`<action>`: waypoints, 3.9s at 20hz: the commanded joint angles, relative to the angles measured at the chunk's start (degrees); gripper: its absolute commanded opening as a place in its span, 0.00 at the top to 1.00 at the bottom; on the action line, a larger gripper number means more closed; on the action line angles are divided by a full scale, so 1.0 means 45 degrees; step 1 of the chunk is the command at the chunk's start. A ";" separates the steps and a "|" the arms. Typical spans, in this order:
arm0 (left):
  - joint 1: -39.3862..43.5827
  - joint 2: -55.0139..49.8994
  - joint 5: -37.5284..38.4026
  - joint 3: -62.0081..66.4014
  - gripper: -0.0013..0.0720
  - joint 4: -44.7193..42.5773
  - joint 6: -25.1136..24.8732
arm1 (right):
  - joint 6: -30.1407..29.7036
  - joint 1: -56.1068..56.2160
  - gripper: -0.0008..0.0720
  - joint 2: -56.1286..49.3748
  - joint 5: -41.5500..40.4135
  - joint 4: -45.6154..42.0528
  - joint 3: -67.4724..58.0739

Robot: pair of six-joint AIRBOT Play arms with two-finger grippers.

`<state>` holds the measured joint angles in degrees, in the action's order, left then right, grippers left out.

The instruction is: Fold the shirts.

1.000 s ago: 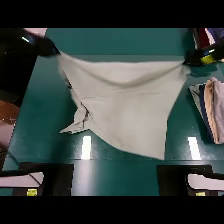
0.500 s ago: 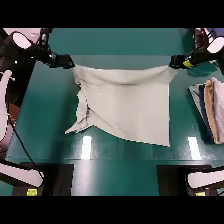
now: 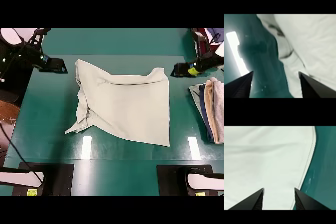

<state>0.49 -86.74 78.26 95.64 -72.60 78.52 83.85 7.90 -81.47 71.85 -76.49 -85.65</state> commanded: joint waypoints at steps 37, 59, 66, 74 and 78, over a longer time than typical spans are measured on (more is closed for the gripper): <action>0.0811 0.5979 -0.2642 -0.8218 0.94 -0.2613 0.1117 | -0.0491 -0.3881 0.40 0.7592 0.1690 0.3449 1.2016; 0.0811 0.5989 -0.2463 -0.8165 0.95 -0.0748 0.0787 | -0.0656 -0.1685 0.97 0.5003 -0.0253 0.4347 1.3920; 0.0811 0.7208 -0.3215 -0.3541 0.94 -0.0209 0.0884 | 0.0423 -0.1180 0.97 0.7621 -0.0758 0.4337 0.6955; 0.0811 0.8048 -0.3793 0.5469 0.94 -0.0248 0.0889 | 0.0112 -0.4313 0.97 0.9277 -0.2021 0.4313 -0.2127; 0.0811 0.8650 -0.4979 0.6747 0.94 0.0165 0.0899 | -0.0126 -0.6251 0.97 0.9471 -0.1564 0.4303 -0.4537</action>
<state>4.16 -49.67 59.88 120.42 -73.10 82.48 84.12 -14.55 -39.64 63.68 -56.99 -97.30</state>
